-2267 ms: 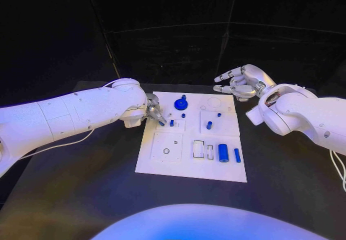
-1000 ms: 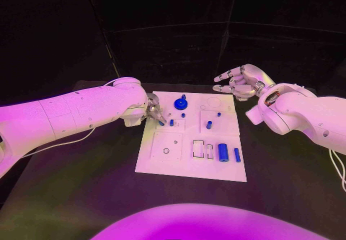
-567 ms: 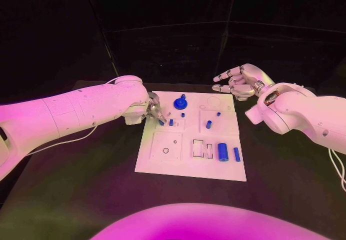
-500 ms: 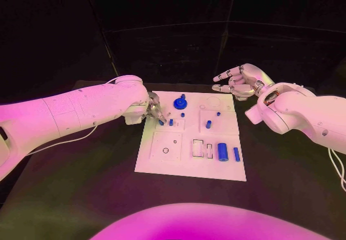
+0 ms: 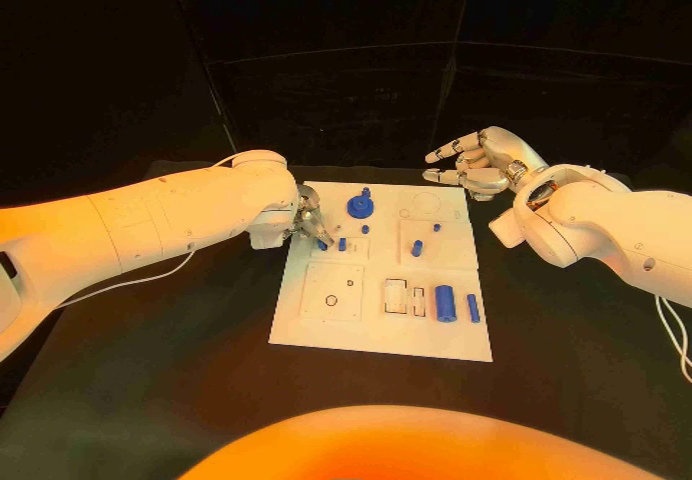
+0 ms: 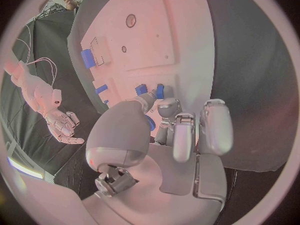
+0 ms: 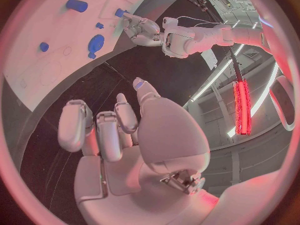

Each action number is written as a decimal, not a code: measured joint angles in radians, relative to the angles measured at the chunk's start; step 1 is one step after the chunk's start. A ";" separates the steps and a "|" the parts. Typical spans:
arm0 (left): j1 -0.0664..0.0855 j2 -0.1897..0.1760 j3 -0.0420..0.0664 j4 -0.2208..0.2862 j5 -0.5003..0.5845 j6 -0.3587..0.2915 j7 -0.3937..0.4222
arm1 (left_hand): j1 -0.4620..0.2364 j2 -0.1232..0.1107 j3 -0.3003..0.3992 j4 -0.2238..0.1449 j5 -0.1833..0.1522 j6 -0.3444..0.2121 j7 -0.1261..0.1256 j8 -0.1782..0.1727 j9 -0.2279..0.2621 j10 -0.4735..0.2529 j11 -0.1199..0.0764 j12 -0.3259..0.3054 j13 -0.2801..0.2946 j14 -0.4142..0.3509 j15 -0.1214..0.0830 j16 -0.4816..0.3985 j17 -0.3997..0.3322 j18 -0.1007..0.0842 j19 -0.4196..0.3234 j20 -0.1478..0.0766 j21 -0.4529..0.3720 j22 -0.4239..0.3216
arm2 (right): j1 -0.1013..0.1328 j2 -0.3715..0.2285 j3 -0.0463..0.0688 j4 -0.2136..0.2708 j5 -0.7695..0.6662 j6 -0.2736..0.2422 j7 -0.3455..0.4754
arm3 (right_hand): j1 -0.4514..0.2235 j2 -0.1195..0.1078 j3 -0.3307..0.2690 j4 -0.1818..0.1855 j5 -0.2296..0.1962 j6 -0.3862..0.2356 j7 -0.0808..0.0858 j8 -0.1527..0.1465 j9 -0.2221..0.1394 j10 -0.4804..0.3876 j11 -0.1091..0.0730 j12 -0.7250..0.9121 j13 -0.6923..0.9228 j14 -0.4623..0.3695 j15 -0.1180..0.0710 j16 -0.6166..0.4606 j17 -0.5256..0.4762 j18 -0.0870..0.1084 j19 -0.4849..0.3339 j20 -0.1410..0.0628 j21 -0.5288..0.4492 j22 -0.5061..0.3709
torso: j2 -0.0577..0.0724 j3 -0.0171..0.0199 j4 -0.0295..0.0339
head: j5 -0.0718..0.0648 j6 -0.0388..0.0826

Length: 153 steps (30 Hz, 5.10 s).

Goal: Assemble the parts on the task board

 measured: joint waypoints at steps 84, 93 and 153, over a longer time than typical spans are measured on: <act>-0.004 -0.047 0.033 0.052 0.012 -0.233 0.171 | 0.093 -0.018 -0.295 0.082 0.004 -0.124 0.056 -0.033 -0.057 -0.271 0.052 -0.221 -0.290 -0.045 0.038 -0.245 -0.052 0.092 -0.283 0.032 -0.460 -0.448 | -0.003 0.002 0.000 -0.017 -0.008 0.002 0.000 | 0.000 0.000 0.000 0.000 0.000 0.000 0.000 0.000 0.000 0.000 0.000 0.000 -0.002 0.000 0.000 0.000 0.000 0.000 0.000 0.000 0.000 -0.003 | 0.000 -0.0004 0.0006 | -0.013 0.004; -0.003 -0.003 0.023 0.018 0.023 -0.326 0.490 | 0.291 -0.074 -0.144 0.012 0.009 -0.085 0.104 -0.252 -0.245 -0.376 0.108 -0.560 -0.577 -0.326 0.086 -0.694 -0.500 0.101 -0.393 0.086 -0.702 -0.628 | -0.003 0.004 0.000 -0.019 -0.008 0.002 0.000 | 0.000 0.000 0.000 0.000 0.000 0.000 0.000 0.000 0.000 0.000 0.000 0.000 -0.002 0.000 0.000 0.000 0.000 0.000 0.000 0.000 0.000 -0.002 | 0.000 -0.0006 -0.0011 | -0.020 0.011; -0.030 0.172 -0.043 -0.218 -0.371 -0.264 0.655 | 0.268 -0.113 -0.146 -0.031 0.009 0.072 0.072 -0.461 -0.386 -0.267 0.095 -0.806 -0.851 0.004 0.061 -0.275 -0.223 0.070 -0.041 0.049 -0.328 -0.291 | -0.004 0.019 0.000 -0.019 -0.012 0.004 0.000 | 0.000 0.000 0.000 0.000 0.000 0.000 0.000 0.000 0.000 0.000 0.000 0.000 -0.002 0.000 0.000 0.000 0.000 0.000 0.000 0.000 0.000 -0.002 | 0.000 0.0003 0.0000 | -0.034 0.012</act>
